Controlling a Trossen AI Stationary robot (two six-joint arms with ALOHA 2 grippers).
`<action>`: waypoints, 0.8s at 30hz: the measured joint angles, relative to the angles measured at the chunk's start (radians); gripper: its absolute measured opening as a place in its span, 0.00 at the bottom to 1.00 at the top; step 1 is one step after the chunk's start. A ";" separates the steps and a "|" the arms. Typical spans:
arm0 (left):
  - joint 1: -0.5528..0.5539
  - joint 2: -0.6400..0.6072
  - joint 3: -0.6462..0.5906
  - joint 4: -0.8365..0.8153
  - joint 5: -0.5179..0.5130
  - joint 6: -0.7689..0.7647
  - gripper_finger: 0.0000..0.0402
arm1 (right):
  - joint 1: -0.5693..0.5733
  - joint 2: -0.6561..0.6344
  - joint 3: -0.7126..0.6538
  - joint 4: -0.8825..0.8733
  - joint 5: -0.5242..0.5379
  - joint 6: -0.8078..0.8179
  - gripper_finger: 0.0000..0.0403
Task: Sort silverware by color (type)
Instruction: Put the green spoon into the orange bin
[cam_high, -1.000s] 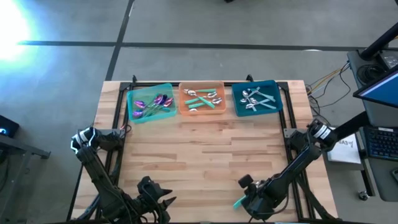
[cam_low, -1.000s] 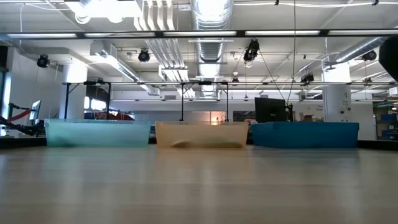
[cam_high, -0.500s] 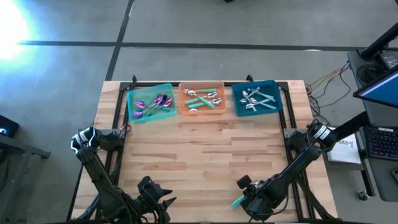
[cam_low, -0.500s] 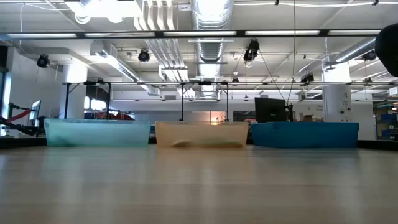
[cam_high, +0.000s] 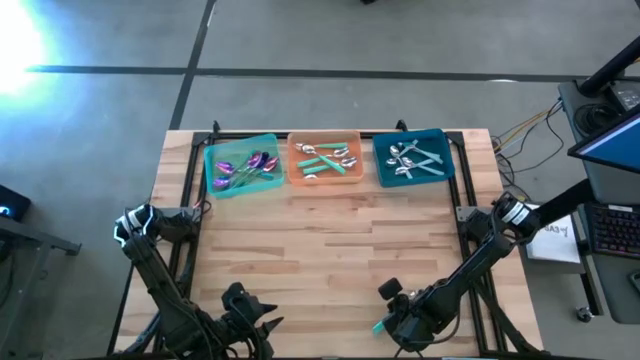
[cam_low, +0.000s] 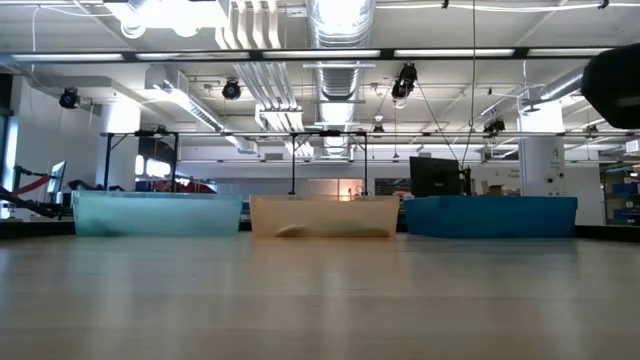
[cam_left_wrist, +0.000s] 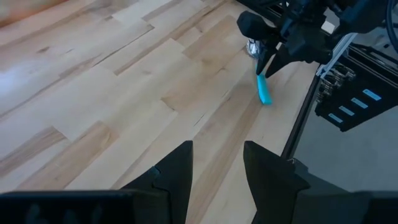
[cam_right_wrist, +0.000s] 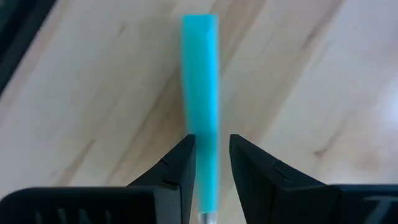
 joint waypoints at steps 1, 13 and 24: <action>0.000 0.000 0.000 0.000 0.000 0.000 0.32 | 0.000 0.000 0.000 -0.001 -0.011 0.007 0.22; 0.000 0.000 -0.001 0.001 0.000 0.000 0.32 | -0.006 0.004 -0.033 0.013 -0.013 0.008 0.22; 0.000 0.001 -0.023 0.023 -0.047 0.001 0.32 | -0.013 0.056 -0.064 0.052 -0.054 0.224 0.14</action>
